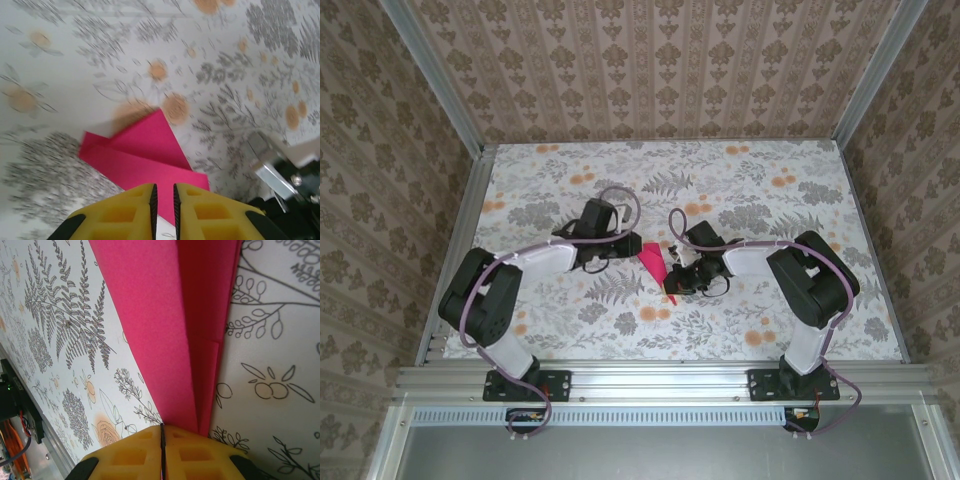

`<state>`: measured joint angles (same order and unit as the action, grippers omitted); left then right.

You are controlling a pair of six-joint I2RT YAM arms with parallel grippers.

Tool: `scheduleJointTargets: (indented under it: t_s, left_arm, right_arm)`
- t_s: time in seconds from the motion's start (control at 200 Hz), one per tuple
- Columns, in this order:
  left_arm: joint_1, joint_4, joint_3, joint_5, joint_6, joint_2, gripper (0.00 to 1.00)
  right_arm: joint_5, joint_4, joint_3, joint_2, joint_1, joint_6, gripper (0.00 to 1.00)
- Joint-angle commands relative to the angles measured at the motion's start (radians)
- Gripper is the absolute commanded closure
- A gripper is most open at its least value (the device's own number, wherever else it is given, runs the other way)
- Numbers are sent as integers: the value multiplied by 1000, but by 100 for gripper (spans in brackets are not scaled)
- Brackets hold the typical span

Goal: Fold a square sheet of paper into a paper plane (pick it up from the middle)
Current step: Fold the wing for the fifth time at the center of the table.

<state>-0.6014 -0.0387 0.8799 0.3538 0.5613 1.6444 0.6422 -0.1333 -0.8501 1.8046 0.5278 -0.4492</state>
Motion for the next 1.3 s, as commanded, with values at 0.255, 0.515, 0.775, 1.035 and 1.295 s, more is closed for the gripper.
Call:
scheduleJointTargets:
  t_s: [0.255,0.515,0.775,1.035,1.295]
  left_arm:
    - [-115,-197,-59,53,127,110,84]
    - [-126,-211,-50,46,150,174,86]
    - [-126,-151,-34,6,139,190,87]
    - [-126,-138,-28,2,140,192,88]
    - [-126,-133,-26,2,141,184,89]
  right_arm:
    - [-56,-101,56,48,-7,-23,91]
    - [-49,-94,58,44,-9,-35,91]
    - [14,-20,69,-31,-12,-70,92]
    - [50,58,27,-68,-12,-128,92]
    - [-23,31,-6,-15,-12,-125,93]
